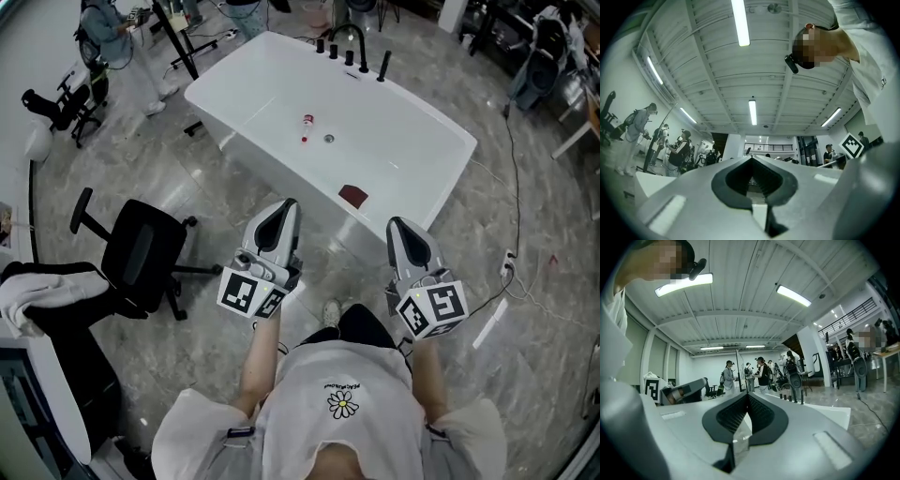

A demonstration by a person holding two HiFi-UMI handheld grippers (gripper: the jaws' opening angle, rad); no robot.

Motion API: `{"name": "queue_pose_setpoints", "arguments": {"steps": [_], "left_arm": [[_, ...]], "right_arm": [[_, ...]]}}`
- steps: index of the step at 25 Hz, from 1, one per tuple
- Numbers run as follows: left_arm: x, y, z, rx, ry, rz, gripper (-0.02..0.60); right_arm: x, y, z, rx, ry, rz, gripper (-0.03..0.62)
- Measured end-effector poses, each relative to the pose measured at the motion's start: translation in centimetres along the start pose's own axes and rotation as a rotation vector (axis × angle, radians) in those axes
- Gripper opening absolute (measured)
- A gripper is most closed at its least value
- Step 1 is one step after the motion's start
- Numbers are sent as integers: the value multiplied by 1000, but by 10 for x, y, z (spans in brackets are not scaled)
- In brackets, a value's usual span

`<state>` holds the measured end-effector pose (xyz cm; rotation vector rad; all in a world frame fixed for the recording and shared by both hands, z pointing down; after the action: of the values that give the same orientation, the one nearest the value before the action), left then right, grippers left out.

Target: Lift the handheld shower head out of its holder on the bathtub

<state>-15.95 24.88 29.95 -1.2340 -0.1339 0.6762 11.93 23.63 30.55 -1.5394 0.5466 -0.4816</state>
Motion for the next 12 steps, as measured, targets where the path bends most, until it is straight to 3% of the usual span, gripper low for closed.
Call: {"name": "queue_pose_setpoints", "arguments": {"steps": [12], "left_arm": [[-84, -27, -109, -49, -34, 5, 0]], "right_arm": [[89, -15, -108, -13, -90, -50, 25]]}}
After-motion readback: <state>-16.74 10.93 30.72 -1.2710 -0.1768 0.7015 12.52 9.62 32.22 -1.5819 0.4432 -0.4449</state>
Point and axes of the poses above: the fingertips, and each gripper's own axes: z backward along the fingers, x to its right, y out of its top, the point moved 10 cm from there along z, backward along the fingers, and after that the axes turned 10 degrees about z, right-handed, at the moved point
